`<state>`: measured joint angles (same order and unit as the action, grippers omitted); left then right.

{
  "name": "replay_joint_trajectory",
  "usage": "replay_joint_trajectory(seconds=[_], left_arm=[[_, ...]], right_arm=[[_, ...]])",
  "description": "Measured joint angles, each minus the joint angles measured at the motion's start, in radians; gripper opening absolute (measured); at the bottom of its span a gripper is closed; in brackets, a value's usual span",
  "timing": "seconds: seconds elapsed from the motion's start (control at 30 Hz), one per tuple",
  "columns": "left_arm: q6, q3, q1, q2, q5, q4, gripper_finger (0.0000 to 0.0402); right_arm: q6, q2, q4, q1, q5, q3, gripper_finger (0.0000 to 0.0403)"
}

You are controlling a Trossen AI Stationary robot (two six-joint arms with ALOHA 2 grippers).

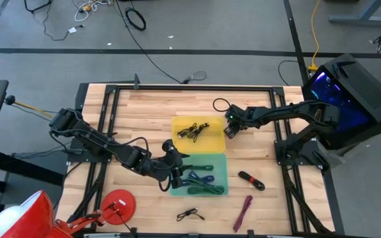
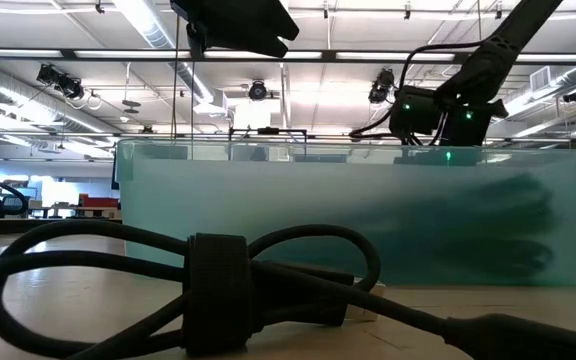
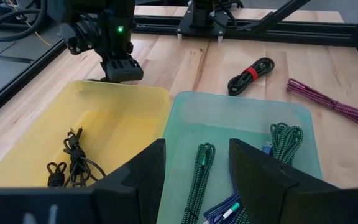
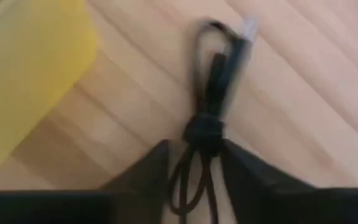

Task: Pick & Place USB Port
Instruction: Put the black charger cable into the yellow bin

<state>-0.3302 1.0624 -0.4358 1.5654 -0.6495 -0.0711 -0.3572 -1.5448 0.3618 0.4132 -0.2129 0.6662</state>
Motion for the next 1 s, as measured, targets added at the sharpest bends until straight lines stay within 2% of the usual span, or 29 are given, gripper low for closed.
replay_joint_trajectory(seconds=[0.1,0.13,0.37,0.7,0.83,1.0], left_arm=[[0.000,0.000,0.000,0.000,0.000,0.000,0.0181],[0.000,0.000,0.000,0.000,0.000,0.000,0.0181],[0.000,0.000,0.000,0.000,0.000,0.001,0.0181],[0.000,0.000,0.000,0.000,0.000,0.000,0.0181],[0.000,0.000,0.000,0.000,0.000,-0.001,0.0181],[0.002,0.000,0.002,0.000,-0.008,-0.002,0.0181]], right_arm=[[0.013,0.000,0.004,0.010,0.003,0.000,0.0038],[0.021,0.000,0.005,0.015,-0.003,0.000,0.0021],[0.046,0.011,0.155,0.054,-0.073,0.058,0.0006],[0.113,0.172,0.348,0.042,-0.056,0.254,0.0002],[0.115,0.271,0.407,-0.013,-0.001,0.338,0.0001],[0.086,0.372,0.393,-0.173,0.068,0.358,0.0001]])
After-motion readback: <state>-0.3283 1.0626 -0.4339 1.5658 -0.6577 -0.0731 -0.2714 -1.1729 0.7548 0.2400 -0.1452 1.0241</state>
